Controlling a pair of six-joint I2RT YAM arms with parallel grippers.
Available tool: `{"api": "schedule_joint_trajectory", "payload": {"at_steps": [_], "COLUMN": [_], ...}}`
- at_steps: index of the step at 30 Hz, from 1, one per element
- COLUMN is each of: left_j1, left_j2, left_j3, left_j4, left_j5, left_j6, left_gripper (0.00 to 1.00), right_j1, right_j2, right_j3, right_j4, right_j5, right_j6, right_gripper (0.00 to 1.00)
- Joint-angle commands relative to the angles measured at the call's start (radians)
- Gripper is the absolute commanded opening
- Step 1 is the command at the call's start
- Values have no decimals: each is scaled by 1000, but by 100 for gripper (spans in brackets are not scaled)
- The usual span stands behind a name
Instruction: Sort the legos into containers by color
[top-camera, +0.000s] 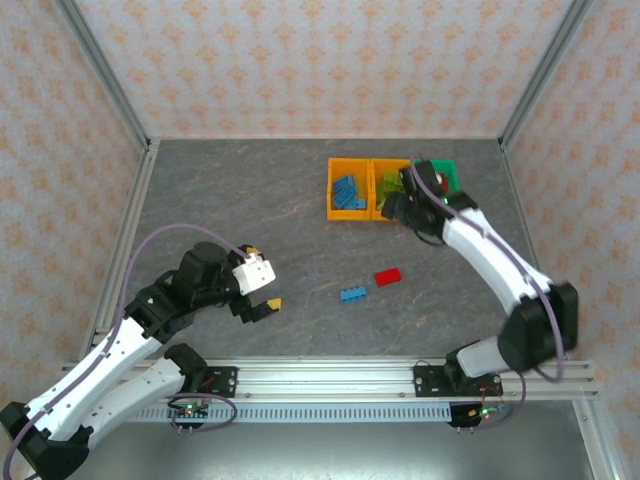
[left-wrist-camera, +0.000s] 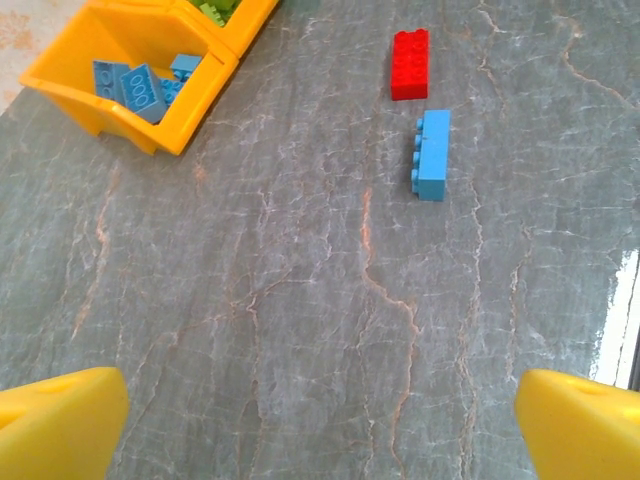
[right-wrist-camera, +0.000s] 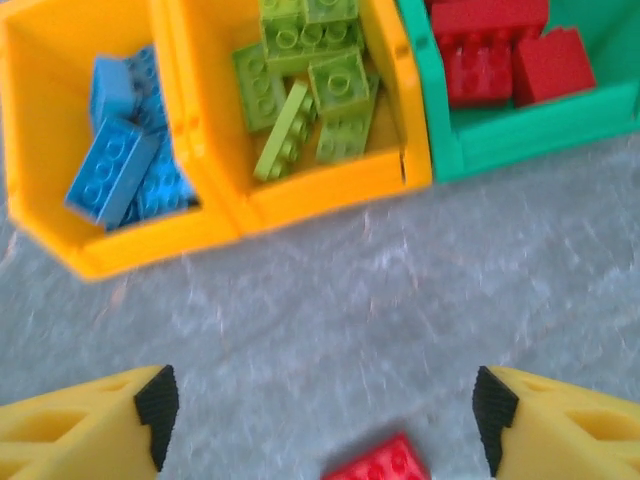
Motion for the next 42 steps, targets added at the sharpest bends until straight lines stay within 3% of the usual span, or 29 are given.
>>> {"api": "schedule_joint_trajectory", "payload": {"at_steps": [1,3,7,14,17,22,26,36,42], "left_j1": [11,11,11,11,11,10,11,11,11], "left_j2": [23,34,35,18,16,10,9,16,13], "left_j3": [7,9,7,-2,-3,-9,-11,-11,-9], "left_j4": [24,24,24,23,23,26,29,30,28], "left_j5": [58,70,69,41,34,24,25,36,34], "left_j6": [15,15,16,21,21,22,23,22,26], "left_gripper": [100,100,100,100,100,100,100,100,100], "right_j1": [44,86,134,183,185,185,184,178,160], "right_j2": [-80,-114,-86,96,196,277,336,309,247], "right_j3": [-200,-286,-336,-249,-190,-162,-144,-178,-189], "right_j4": [28,19,-6,-6,-47,-45,-54,-10,14], "right_j5": [-41,-45,-46,-101,-31,-23,-23,-61,-51], "right_j6": [214,283,275,4,-104,-201,-244,-196,-149], "right_gripper": [85,92,95,99,99,100,93,59,56]}}
